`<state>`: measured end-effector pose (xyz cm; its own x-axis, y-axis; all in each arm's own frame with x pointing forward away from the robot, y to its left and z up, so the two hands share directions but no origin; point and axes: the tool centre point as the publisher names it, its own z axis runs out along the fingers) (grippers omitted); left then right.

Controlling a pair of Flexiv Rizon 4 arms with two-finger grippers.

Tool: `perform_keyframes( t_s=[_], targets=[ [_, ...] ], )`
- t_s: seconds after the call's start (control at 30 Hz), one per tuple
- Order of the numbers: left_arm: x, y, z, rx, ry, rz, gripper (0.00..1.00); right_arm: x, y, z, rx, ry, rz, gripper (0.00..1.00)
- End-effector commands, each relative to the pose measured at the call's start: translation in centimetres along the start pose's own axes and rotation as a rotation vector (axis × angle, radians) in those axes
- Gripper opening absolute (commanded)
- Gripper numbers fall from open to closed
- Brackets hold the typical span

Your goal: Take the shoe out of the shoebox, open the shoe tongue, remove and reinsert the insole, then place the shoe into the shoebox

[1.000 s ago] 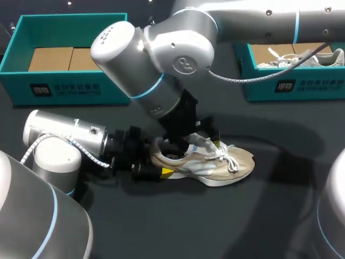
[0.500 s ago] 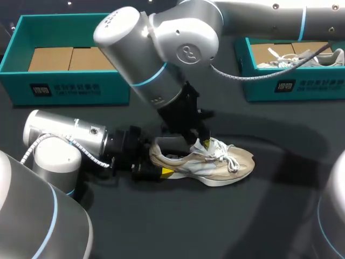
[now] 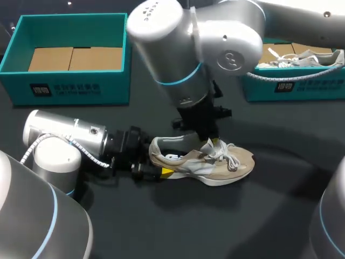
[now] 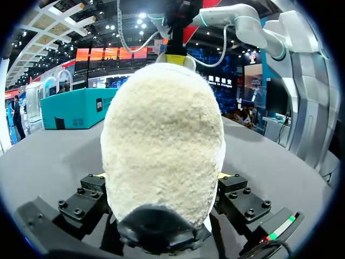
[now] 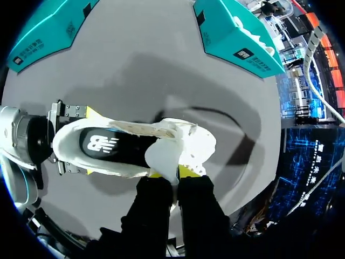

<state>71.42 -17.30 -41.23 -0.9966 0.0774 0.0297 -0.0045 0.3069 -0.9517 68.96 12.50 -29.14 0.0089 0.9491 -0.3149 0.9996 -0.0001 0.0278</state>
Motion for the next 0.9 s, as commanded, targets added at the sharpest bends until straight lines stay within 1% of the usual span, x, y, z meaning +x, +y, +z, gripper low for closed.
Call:
perform_keyframes(
  t_s=[0.03, 0.33, 0.43, 0.53, 0.6, 0.77, 0.9],
  targets=[
    [0.1, 0.2, -0.1, 0.0, 0.0, 0.0, 0.0, -2.1, -0.5, 0.0, -0.025, 0.164, 0.004, 0.0],
    [0.1, 0.2, -0.1, 0.0, 0.0, 0.0, 0.0, -2.1, -0.5, 0.0, -0.025, 0.164, 0.004, 0.0],
    [0.1, 0.2, -0.1, 0.0, 0.0, 0.0, 0.0, -3.5, -0.8, 0.4, -0.041, 0.274, -0.03, 0.0],
    [0.1, 0.2, -0.1, 0.0, 0.0, 0.0, 0.0, -4.6, -1.0, 1.1, -0.043, 0.337, -0.09, 0.0],
    [0.1, 0.2, -0.1, 0.0, 0.0, 0.0, 0.0, -5.3, -1.1, 1.8, -0.041, 0.361, -0.089, 0.0],
    [0.1, 0.2, -0.1, 0.0, 0.0, 0.0, 0.0, -6.3, -1.1, 3.6, -0.031, 0.441, -0.088, 0.0],
    [0.1, 0.2, -0.1, 0.0, 0.0, 0.0, 0.0, -6.7, -0.9, 4.7, -0.031, 0.454, -0.071, 0.0]
  ],
)
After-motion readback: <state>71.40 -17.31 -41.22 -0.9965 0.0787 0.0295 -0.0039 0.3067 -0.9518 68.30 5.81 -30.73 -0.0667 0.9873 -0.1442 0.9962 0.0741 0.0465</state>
